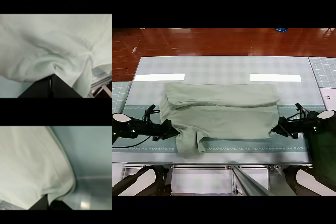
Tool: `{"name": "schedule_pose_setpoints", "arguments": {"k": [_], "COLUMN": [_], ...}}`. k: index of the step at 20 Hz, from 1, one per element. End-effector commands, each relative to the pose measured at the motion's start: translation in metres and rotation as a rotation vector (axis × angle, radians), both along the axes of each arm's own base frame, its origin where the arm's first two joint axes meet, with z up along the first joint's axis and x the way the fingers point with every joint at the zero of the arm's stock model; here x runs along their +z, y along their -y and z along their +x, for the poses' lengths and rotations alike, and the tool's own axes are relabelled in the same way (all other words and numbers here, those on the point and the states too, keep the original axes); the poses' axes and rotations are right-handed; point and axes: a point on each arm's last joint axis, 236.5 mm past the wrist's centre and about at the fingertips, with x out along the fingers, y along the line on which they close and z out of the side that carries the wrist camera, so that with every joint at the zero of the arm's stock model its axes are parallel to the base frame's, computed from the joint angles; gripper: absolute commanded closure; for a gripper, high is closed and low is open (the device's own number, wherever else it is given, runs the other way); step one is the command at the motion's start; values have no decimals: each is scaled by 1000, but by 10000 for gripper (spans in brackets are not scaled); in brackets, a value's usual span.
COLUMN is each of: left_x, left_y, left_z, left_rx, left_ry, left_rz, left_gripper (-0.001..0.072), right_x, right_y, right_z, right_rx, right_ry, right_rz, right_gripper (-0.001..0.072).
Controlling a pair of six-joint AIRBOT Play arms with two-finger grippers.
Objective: Fold the shirts.
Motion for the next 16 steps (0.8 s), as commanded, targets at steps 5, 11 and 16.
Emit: {"name": "schedule_pose_setpoints", "arguments": {"k": [5, 11, 16], "left_x": [102, 134, 93], "left_y": [-34, -29, -29], "left_z": [96, 173, 220], "left_rx": [76, 62, 93], "left_ry": [310, 507, 434], "left_rz": [-56, -5, -7], "left_gripper": [691, 691, 691], "right_x": [86, 112, 102], "right_y": [17, 19, 22], "right_z": [69, 143, 207], "right_rx": [51, 37, -38], "right_ry": [289, 408, 441], "right_rz": [-42, -54, -9], "right_gripper": [686, 687, 687]}}
